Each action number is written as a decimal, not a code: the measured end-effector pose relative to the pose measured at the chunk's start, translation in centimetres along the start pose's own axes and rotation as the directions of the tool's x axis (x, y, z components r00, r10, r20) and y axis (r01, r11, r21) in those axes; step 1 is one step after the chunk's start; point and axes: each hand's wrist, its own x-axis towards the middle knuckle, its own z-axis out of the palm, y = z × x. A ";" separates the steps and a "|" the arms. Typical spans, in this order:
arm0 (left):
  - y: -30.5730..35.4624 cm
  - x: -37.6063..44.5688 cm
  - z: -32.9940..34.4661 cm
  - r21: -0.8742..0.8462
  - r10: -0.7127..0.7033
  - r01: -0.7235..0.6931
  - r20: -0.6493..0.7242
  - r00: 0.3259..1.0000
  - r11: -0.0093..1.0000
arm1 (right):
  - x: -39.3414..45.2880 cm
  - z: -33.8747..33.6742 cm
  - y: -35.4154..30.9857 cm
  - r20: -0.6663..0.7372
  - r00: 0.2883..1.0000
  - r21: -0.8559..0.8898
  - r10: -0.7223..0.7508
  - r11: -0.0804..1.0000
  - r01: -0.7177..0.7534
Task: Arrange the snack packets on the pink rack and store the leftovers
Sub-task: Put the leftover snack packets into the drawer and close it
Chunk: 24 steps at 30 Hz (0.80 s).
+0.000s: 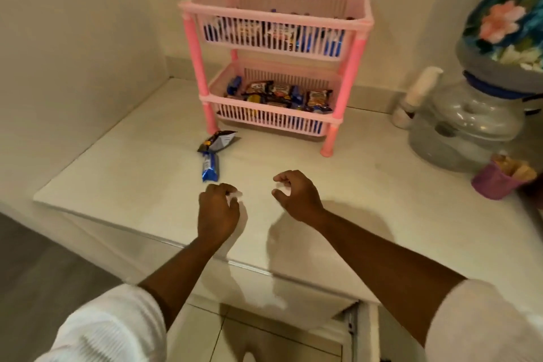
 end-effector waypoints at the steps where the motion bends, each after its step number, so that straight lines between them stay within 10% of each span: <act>1: -1.1 1.6 -0.5 0.047 -0.023 0.024 -0.007 1.000 0.999 | 1.8 0.9 -0.7 0.029 0.999 -0.037 -0.029 0.999 0.030; 15: -8.3 13.6 0.6 0.228 -0.067 0.047 0.083 0.994 0.972 | 20.2 12.7 -5.4 0.201 0.889 -0.561 -0.411 0.696 0.449; 24: -9.0 14.5 1.1 0.077 -0.061 0.056 0.061 0.996 0.995 | 22.6 14.6 -4.3 0.320 0.902 -0.638 -0.291 0.637 0.432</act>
